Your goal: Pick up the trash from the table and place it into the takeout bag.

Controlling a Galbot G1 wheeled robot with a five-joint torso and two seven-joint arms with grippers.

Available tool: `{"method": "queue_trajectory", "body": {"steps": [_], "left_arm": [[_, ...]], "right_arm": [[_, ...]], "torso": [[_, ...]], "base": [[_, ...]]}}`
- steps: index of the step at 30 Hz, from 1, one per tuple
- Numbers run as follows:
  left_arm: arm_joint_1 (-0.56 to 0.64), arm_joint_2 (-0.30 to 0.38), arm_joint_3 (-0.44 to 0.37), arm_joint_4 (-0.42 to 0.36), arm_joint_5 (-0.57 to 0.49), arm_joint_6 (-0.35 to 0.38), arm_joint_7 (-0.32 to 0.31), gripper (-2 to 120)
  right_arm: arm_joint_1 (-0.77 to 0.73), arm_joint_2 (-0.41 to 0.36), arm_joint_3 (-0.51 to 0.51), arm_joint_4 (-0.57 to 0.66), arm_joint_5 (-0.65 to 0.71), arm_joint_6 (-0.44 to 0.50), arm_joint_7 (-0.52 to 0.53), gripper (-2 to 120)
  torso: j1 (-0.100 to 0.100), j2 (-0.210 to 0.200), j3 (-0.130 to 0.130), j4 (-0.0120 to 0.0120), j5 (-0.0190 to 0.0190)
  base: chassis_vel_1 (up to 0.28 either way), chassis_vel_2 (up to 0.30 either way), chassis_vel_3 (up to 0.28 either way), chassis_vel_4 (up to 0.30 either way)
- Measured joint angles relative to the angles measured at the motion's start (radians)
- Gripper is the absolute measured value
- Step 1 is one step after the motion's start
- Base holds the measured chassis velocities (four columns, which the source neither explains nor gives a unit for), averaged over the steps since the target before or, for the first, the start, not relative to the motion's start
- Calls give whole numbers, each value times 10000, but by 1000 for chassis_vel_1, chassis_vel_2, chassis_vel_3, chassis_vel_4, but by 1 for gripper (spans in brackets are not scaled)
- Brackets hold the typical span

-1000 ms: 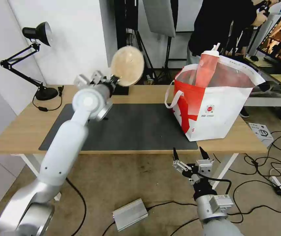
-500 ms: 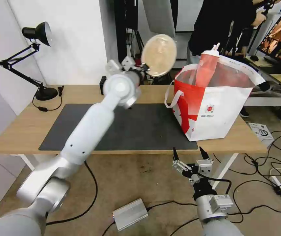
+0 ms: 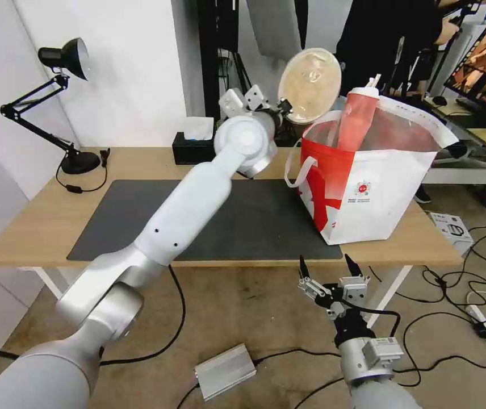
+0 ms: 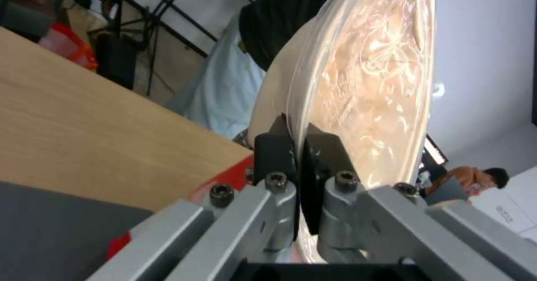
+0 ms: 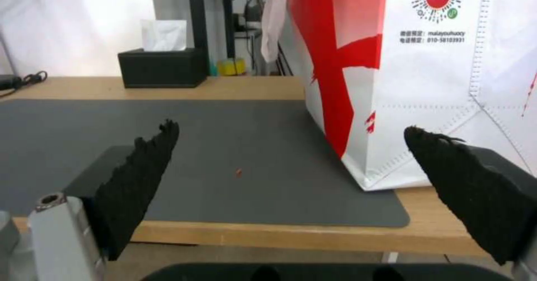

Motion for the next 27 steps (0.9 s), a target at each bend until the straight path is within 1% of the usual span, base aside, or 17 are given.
{"method": "queue_trajectory", "body": {"steps": [1, 7, 15, 23, 27], "left_arm": [[-95, -119, 77, 134, 28, -11, 56, 0], [-343, -338, 286, 445, 50, -18, 138, 0], [-816, -580, 932, 987, 146, -79, 396, 0], [-851, -775, 1323, 1389, 380, -81, 474, 0], [-844, -803, 1445, 1433, 421, -81, 528, 0]], "right_arm": [[0, 0, 0, 0, 0, 0, 0, 100], [0, 0, 0, 0, 0, 0, 0, 100], [0, 0, 0, 0, 0, 0, 0, 100], [0, 0, 0, 0, 0, 0, 0, 100], [0, 0, 0, 0, 0, 0, 0, 100]], "torso": [[0, 0, 0, -1, 0], [1, 1, -1, -1, 1], [0, 2, 0, -1, 1], [0, 2, 0, 0, 0], [0, 2, 0, 0, 0]], "base": [[0, 0, 0, 0], [0, 0, 0, 0], [0, 0, 0, 0], [0, 0, 0, 0], [0, 0, 0, 0]]}}
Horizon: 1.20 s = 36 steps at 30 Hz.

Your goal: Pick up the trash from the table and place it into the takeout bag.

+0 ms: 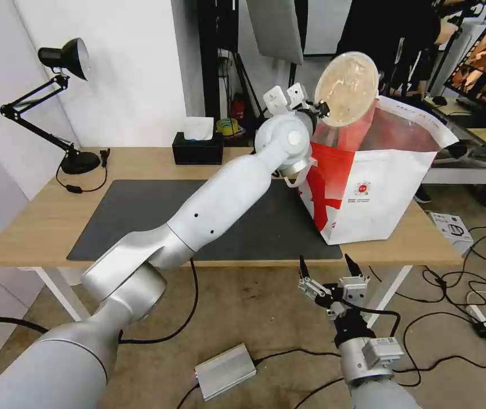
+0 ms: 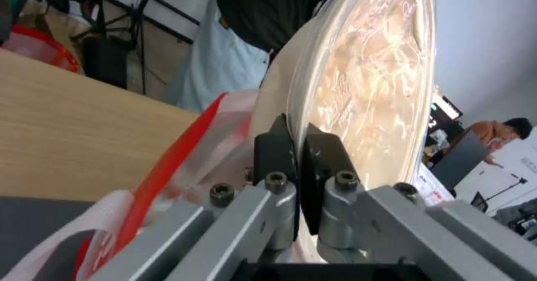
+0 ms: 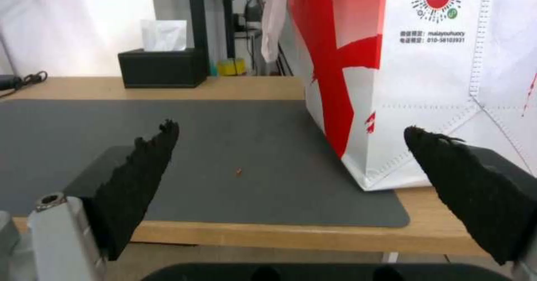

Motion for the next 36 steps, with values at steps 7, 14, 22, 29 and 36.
{"method": "queue_trajectory", "body": {"steps": [7, 14, 22, 29, 36], "left_arm": [[14, -64, 442, 303, 545, 29, 166, 0], [35, -108, 727, 602, 892, 27, 416, 0], [120, 27, 1243, 674, 1682, 35, 687, 0], [69, 41, 1368, 803, 1950, 38, 758, 0], [-13, 98, 1737, 807, 2606, 69, 961, 0]], "right_arm": [[0, 0, 0, 0, 0, 0, 0, 100], [-1, 0, 1, 0, 0, 0, 0, 100], [0, 0, 0, 0, 0, 0, 0, 100], [-1, 0, 0, 0, 0, 0, 0, 100], [-1, 0, 0, 0, 0, 0, 0, 100]], "torso": [[0, 0, 0, 0, 0], [0, 0, 0, 1, 0], [-1, 0, 0, 0, 0], [-1, 0, 0, 0, -1], [-1, 0, 0, 1, -1]], "base": [[0, 0, 0, 0], [0, 0, 0, 0], [0, 0, 0, 0], [0, 0, 0, 0], [0, 0, 0, 0]]}}
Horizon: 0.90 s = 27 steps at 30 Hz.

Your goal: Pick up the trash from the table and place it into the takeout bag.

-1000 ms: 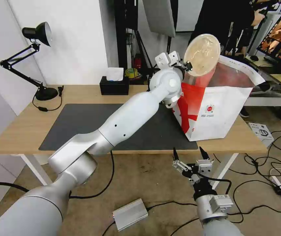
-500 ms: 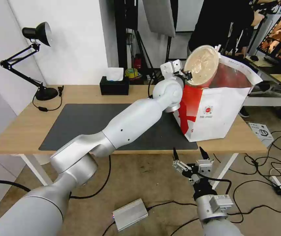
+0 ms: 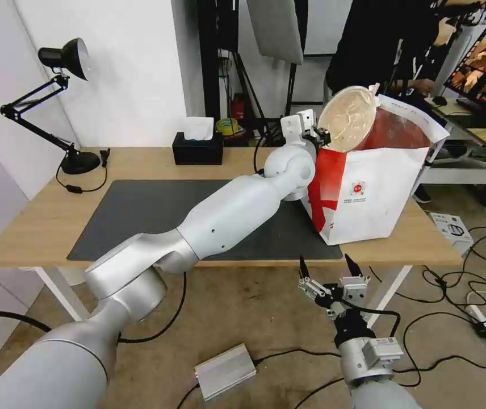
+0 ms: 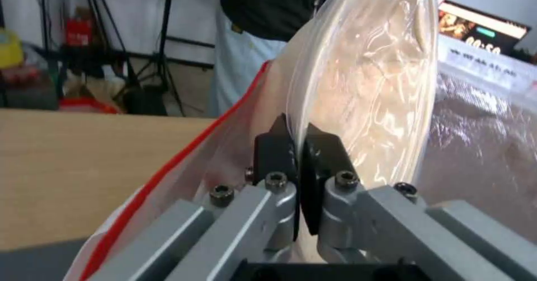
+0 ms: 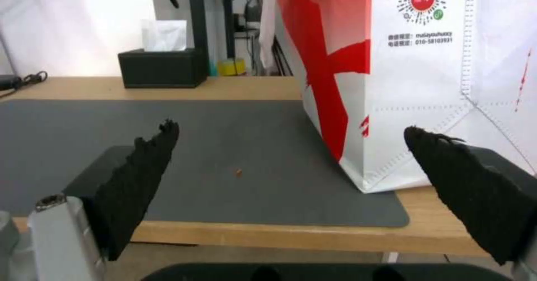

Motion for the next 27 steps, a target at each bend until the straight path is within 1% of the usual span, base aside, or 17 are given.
{"method": "queue_trajectory", "body": {"steps": [6, 9, 15, 21, 24, 25, 27], "left_arm": [[-74, 14, 213, -44, 401, 0, 155, 0], [-184, 14, 424, -41, 837, 0, 441, 0], [-278, 55, 629, -58, 1346, -41, 741, 0], [-332, 208, 879, -82, 2191, -241, 1101, 0], [-369, 294, 1024, -31, 2878, -588, 1316, 0], [-369, 294, 1024, -31, 2878, -588, 1316, 0], [-380, 324, 1071, 41, 3319, -779, 1480, 0]], "right_arm": [[0, 0, 0, 0, 0, 0, 0, 100], [0, 0, 0, 0, 0, 0, 0, 100], [1, 0, 0, 0, 0, 0, 0, 100], [1, 0, 0, 0, 0, 0, 0, 100], [0, 0, 0, 0, 0, 0, 0, 100], [0, 0, 0, 0, 0, 0, 0, 100], [1, 0, 0, 0, 0, 0, 0, 100]], "torso": [[0, 0, 0, -1, 0], [0, 0, 0, -1, 0], [0, 0, 0, -1, 0], [1, 0, 0, -1, 0], [0, 0, 0, -1, 0], [0, 0, 0, -1, 0], [1, 0, 0, -1, 0]], "base": [[0, 0, 0, 0], [0, 0, 0, 0], [0, 0, 0, 0], [0, 0, 0, 0], [0, 0, 0, 0], [0, 0, 0, 0], [0, 0, 0, 0]]}}
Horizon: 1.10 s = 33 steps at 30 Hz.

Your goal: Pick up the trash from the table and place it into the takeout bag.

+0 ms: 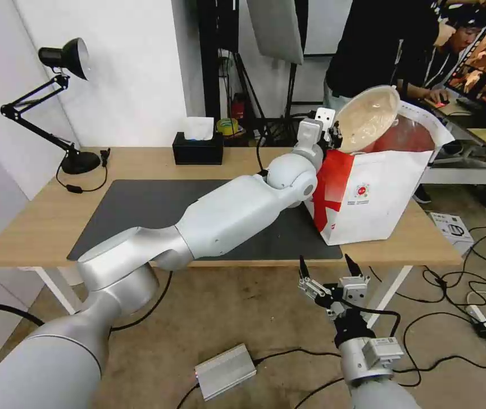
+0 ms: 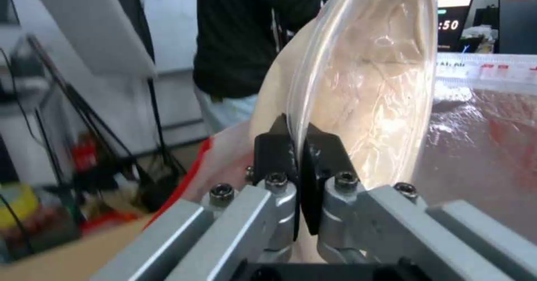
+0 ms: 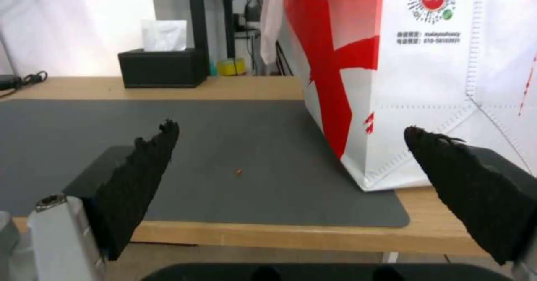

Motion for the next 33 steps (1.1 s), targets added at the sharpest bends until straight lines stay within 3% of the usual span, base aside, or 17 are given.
{"method": "queue_trajectory", "body": {"steps": [33], "left_arm": [[-149, 502, 671, 485, 2191, -868, 1863, 0]], "right_arm": [[-1, 0, 0, 0, 0, 0, 0, 100]], "torso": [[0, 0, 0, 1, 0]], "base": [[0, 0, 0, 0]]}}
